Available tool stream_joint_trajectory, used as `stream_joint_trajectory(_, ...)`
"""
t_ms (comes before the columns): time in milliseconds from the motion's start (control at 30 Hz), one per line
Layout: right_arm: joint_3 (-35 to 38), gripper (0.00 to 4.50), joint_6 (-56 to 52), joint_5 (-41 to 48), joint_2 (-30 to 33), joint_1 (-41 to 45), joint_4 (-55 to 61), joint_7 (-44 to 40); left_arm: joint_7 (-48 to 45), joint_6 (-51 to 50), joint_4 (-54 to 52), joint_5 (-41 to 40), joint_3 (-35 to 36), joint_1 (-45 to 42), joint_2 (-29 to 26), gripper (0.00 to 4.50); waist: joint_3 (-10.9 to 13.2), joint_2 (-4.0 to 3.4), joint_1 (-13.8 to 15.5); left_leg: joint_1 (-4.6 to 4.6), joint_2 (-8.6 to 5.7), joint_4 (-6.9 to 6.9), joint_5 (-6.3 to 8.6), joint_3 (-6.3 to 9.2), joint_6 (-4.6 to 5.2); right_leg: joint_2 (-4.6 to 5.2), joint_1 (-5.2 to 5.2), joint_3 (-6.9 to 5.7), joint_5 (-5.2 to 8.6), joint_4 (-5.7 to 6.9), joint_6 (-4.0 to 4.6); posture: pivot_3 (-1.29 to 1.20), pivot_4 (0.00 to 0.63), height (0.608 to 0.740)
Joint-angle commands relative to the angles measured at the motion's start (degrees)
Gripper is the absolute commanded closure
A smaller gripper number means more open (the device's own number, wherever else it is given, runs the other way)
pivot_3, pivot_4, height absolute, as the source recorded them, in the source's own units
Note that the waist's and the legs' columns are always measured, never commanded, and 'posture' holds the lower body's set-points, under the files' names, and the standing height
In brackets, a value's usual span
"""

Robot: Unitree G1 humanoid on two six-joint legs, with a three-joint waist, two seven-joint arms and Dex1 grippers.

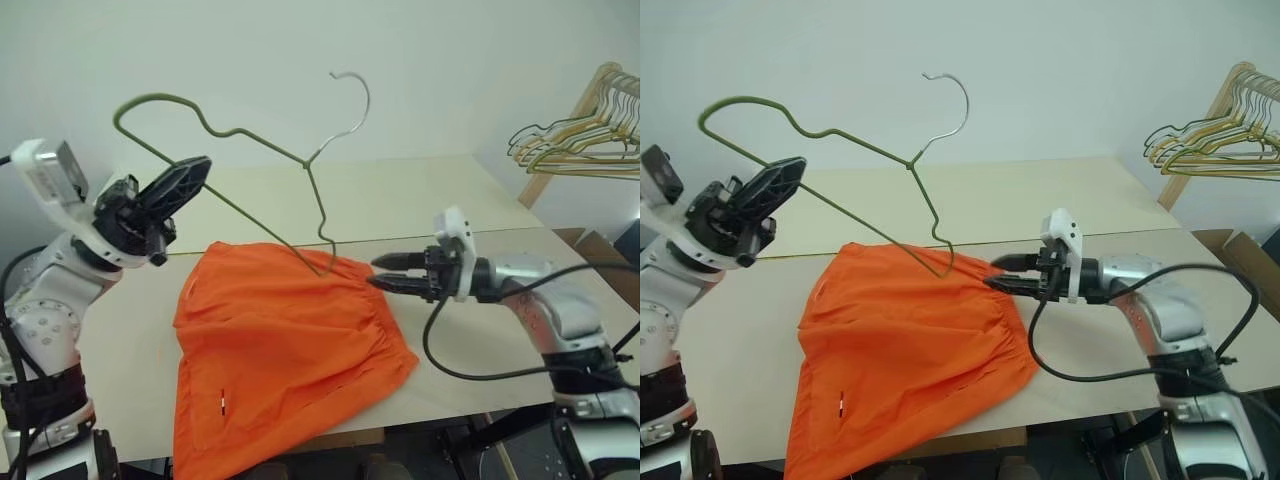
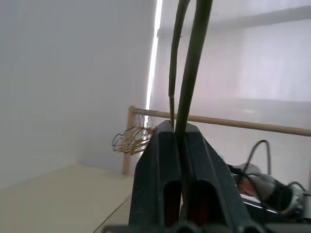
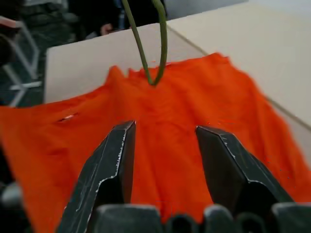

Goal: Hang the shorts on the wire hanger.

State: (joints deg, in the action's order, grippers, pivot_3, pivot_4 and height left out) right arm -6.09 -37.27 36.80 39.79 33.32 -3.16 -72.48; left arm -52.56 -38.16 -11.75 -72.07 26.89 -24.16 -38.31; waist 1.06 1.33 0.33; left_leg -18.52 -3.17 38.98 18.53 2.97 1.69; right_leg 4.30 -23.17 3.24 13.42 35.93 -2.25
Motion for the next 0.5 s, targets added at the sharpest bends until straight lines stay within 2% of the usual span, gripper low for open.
stream_joint_trajectory(33, 0.2, 2.09, -4.68, 2.75, -1.31, 5.32, -3.91, -4.6, -1.86, -0.27, 0.33, -1.95, 0.89, -2.09, -0.25, 4.5, 0.01, 0.01, 0.12, -0.01, -0.01, 0.0, 0.0, 0.01, -0.01, 0.01, -0.02, 0.0, 0.0, 0.0, 0.0, 0.07, 0.0, 0.74)
stream_joint_trajectory(200, -0.46, 2.09, -8.95, 3.37, -3.92, 9.34, -4.67, -7.01, -1.81, -0.32, -0.84, -2.97, 0.18, -2.17, 1.49, 4.5, -0.02, 0.04, 0.36, -0.25, -0.01, 0.0, -0.06, 0.05, -0.12, 0.07, -0.31, 0.0, -0.01, 0.06, 0.01, 0.08, 0.0, 0.74)
stream_joint_trajectory(300, -0.64, 2.09, -9.72, 3.46, -5.58, 9.96, -3.31, -7.1, -1.23, 0.19, -1.12, -2.12, -0.51, -2.2, 2.25, 4.5, -0.04, 0.08, 0.43, -0.89, -0.06, 0.18, -0.32, 0.05, -0.57, 0.11, -1.04, 0.0, -0.06, 0.23, 0.02, 0.08, 0.0, 0.74)
stream_joint_trajectory(500, -1.57, 2.09, -10.57, 3.43, -7.83, 10.33, -1.07, -6.69, -1.23, 0.02, -1.29, -2.12, -1.24, -2.57, 2.66, 4.5, -0.04, 0.07, 0.41, -1.07, -0.06, 0.19, -0.32, 0.06, -0.58, 0.12, -1.18, -0.01, -0.07, 0.23, 0.02, 0.08, 0.0, 0.74)
